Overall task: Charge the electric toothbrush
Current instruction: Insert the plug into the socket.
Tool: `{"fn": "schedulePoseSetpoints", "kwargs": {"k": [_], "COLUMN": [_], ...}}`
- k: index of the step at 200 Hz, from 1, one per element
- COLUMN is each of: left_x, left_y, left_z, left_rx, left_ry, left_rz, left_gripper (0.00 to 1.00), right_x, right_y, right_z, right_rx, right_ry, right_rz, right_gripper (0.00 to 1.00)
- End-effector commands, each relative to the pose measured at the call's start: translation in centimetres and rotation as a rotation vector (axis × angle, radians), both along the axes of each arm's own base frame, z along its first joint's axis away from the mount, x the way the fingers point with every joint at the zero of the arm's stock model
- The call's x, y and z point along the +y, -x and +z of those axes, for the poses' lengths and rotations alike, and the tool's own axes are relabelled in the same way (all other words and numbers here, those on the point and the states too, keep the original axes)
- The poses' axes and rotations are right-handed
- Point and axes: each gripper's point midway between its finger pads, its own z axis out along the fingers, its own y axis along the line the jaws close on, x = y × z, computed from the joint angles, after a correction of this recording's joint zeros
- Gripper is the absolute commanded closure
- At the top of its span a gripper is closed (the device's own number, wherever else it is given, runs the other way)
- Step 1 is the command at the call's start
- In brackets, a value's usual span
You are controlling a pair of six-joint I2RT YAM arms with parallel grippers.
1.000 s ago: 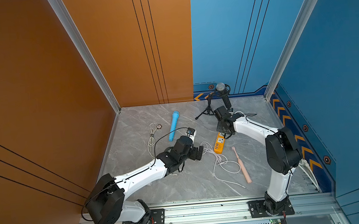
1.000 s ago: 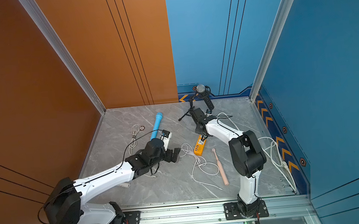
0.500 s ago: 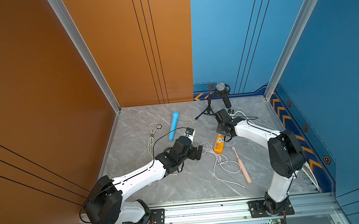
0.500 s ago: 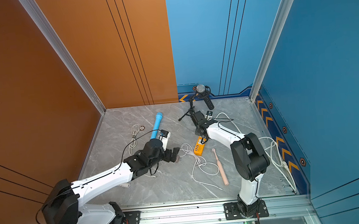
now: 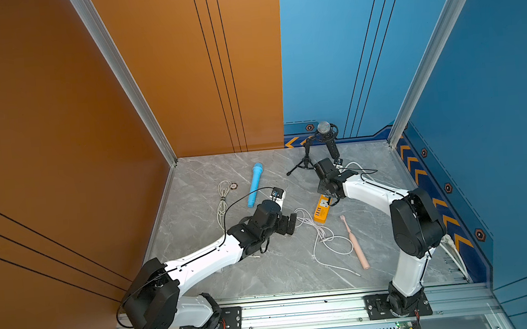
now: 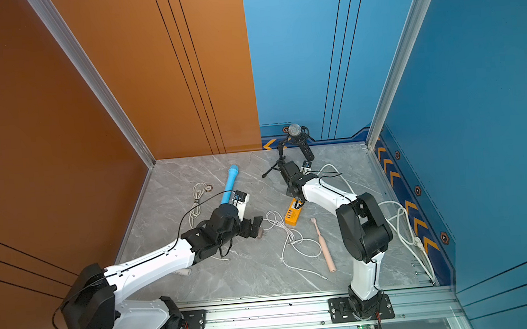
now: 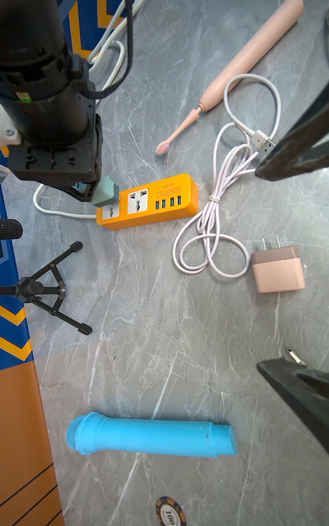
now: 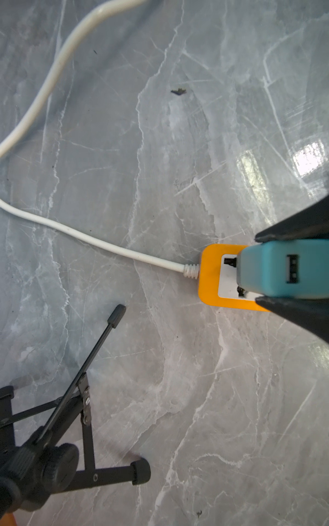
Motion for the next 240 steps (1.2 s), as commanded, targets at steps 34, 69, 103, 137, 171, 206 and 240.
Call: {"fn": "schedulePoseSetpoints", "kwargs": {"k": [34,69,103,137,171,206,240], "left_x": [1.0,0.5,0.3,0.3,0.1,-0.2,-0.2], "left_y": [-0.5,-0.4,-0.3,-0.2,-0.1,-0.1,-0.1], "left_z": [0.5,0.8,0.8,1.0,1.0,1.0,0.9], "left_rx": [-0.016,-0.016,-0.014,-0.017,-0.013,-0.009,-0.008], "left_ry": [0.008,0.022,0.026,0.027,0.033,0.034,0.03], "left_rz": [0.036,0.011,0.002,-0.003,-0.018,-0.03,-0.03], "left_gripper": [0.01,0.01,0.01,0.01,0.01,0.01,0.01], "right_x": [-1.2,-1.4,-0.7,-0.3,-0.7,-1.9,-2.0], "right_y": [0.1,-0.5,-0.5,-0.6,-0.1,-0.4,-0.6], "right_z": [1.8,1.2,0.0,-0.8,-1.5,-2.2,-2.9], "right_rx": [-0.028,-0.019,0.007,0.029,0.07,0.078,0.097], "right_ry": [0.033,0.029,0.004,-0.029,-0.015,0.049,0.056], "right_rz": [-0.002,-0.004,0.007,0.019,0.003,-0.009,0.006], "right_gripper": [0.84,0.85,0.85,0.85,0.85,0.84,0.84]}}
